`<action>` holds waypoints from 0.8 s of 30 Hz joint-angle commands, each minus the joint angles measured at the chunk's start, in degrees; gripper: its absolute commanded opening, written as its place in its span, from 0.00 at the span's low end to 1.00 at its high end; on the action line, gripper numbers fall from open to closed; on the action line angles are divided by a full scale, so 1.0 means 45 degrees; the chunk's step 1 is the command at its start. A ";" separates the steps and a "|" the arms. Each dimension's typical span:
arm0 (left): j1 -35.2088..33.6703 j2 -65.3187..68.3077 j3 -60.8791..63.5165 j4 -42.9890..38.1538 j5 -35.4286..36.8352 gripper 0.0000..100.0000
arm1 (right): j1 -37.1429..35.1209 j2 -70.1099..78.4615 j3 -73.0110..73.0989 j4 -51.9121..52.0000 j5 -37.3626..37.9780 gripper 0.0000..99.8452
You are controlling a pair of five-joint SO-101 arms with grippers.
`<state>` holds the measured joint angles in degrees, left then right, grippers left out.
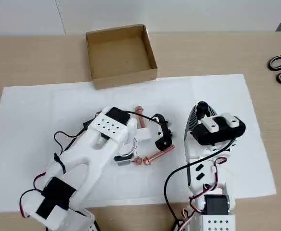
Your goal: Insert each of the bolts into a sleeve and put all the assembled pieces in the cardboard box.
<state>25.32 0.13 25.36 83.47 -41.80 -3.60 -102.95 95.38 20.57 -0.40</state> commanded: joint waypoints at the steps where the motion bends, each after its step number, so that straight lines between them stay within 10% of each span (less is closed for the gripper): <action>1: -0.0039 -0.0020 -0.0928 0.0059 -0.0195 0.09 | 0.0147 -0.0244 -0.0840 -0.0322 -0.0078 0.00; 24: 0.0527 -0.0020 -0.1065 0.0508 -0.3692 0.09 | 0.0147 -0.0244 -0.0840 -0.0322 -0.0078 0.00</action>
<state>27.43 0.13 22.81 87.52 -57.98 -3.34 -102.95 95.38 20.57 -0.40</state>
